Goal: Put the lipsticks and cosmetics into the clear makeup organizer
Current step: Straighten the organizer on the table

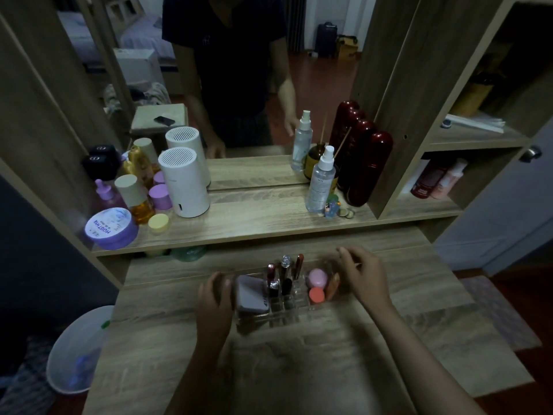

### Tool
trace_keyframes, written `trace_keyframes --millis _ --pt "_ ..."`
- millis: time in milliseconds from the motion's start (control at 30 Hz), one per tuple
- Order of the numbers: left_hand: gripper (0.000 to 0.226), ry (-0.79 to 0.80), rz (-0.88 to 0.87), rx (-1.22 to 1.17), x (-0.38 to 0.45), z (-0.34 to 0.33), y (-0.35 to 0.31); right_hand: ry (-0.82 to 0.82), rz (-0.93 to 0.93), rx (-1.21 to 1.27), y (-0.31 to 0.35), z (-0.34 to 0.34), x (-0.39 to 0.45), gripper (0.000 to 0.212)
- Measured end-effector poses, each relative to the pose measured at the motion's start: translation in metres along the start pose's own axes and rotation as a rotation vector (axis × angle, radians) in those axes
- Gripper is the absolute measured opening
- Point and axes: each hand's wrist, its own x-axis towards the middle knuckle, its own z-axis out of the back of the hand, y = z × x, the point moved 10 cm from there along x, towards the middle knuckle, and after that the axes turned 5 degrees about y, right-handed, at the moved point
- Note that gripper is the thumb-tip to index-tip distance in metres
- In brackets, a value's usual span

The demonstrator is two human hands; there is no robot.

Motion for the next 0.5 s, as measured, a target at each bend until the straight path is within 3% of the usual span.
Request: trace_keyframes --millis 133,267,433,500 --pt "0.037 0.109 0.186 -0.273 -0.009 -0.018 0.019 -0.028 -0.372 0.410 -0.069 -0.012 -0.016 0.035" --pt "0.032 0.236 0.227 -0.273 -0.018 -0.038 0.031 0.078 -0.672 0.725 -0.108 -0.051 -0.043 0.059" --pt "0.067 0.345 0.367 -0.504 -0.030 -0.057 0.036 0.196 -0.738 0.783 -0.108 -0.073 -0.058 0.066" --pt "0.072 0.346 0.340 -0.508 -0.030 -0.057 0.030 0.188 -0.731 0.812 -0.105 -0.073 -0.059 0.064"
